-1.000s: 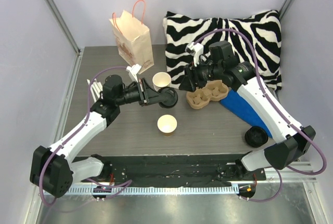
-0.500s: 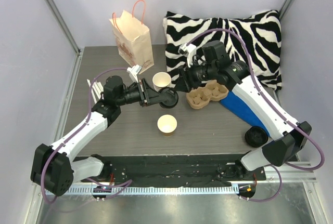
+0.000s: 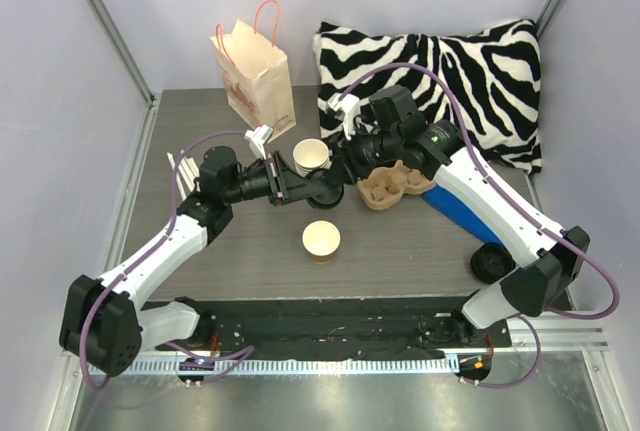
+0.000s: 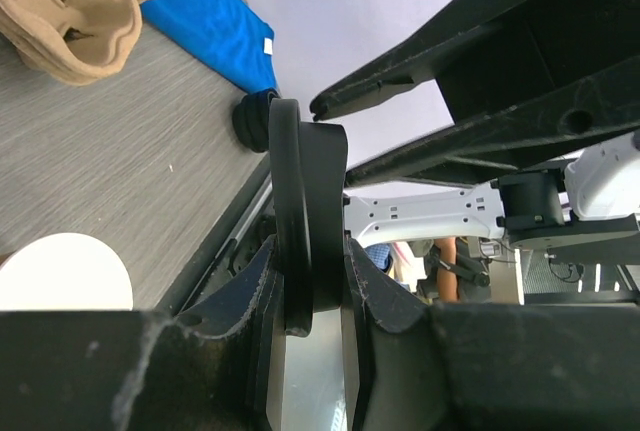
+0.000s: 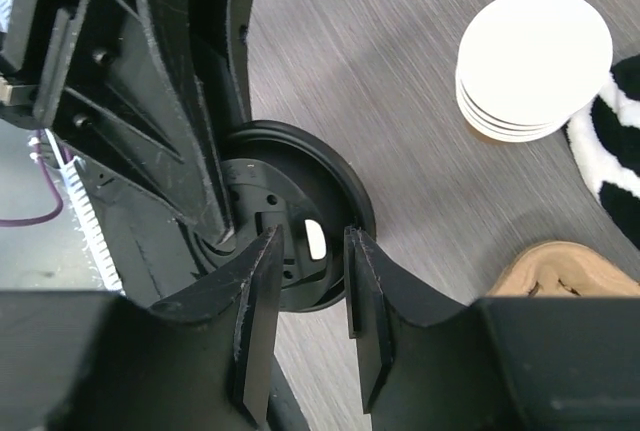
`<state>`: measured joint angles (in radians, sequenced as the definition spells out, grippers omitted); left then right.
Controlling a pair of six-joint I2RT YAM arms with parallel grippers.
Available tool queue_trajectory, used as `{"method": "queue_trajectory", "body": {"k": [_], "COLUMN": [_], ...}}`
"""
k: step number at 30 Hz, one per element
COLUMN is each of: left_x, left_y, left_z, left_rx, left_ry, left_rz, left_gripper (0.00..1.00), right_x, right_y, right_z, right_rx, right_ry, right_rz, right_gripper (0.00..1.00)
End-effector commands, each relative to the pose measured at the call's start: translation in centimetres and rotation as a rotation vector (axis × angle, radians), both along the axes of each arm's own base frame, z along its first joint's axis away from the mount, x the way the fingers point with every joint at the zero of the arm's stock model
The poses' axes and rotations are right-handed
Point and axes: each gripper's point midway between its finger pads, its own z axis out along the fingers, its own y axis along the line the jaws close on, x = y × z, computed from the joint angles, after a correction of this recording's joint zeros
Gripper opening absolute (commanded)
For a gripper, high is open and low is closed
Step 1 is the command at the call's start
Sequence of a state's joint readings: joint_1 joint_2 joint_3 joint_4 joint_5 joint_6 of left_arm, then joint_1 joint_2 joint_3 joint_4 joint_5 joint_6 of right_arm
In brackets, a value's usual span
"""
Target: Pack the takeout coffee
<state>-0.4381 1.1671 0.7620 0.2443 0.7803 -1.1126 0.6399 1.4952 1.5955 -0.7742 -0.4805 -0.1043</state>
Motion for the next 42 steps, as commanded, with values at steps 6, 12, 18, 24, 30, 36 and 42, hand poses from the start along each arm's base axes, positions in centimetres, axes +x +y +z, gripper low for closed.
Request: {"method": "queue_trajectory", "body": {"k": [6, 12, 18, 24, 30, 36, 42], "left_x": [-0.6, -0.5, -0.3, -0.2, -0.5, -0.5, 0.7], "left_y": [-0.1, -0.2, -0.3, -0.5, 0.4, 4.7, 10.9], "left_z": [0.8, 1.0, 1.1, 1.3, 0.2, -1.7, -1.6], "left_rx": [-0.053, -0.072, -0.077, -0.084, -0.031, 0.075, 0.119], "left_ry": [-0.017, -0.010, -0.013, -0.009, -0.007, 0.033, 0.047], "left_rz": [-0.039, -0.036, -0.039, -0.047, -0.052, 0.002, 0.144], "left_gripper": [0.00, 0.00, 0.00, 0.00, 0.49, 0.85, 0.92], "right_x": [1.4, 1.0, 0.3, 0.3, 0.7, 0.9, -0.4], "right_y": [0.0, 0.2, 0.3, 0.1, -0.8, -1.1, -0.1], "right_z": [1.1, 1.2, 0.6, -0.1, -0.2, -0.9, -3.0], "right_rx": [-0.013, 0.001, -0.024, -0.063, -0.094, -0.122, -0.152], "right_ry": [-0.084, -0.073, -0.082, -0.108, -0.134, -0.137, -0.079], "right_rz": [-0.036, -0.011, 0.013, 0.006, -0.026, -0.030, 0.006], "right_gripper": [0.31, 0.24, 0.25, 0.01, 0.01, 0.01, 0.01]}}
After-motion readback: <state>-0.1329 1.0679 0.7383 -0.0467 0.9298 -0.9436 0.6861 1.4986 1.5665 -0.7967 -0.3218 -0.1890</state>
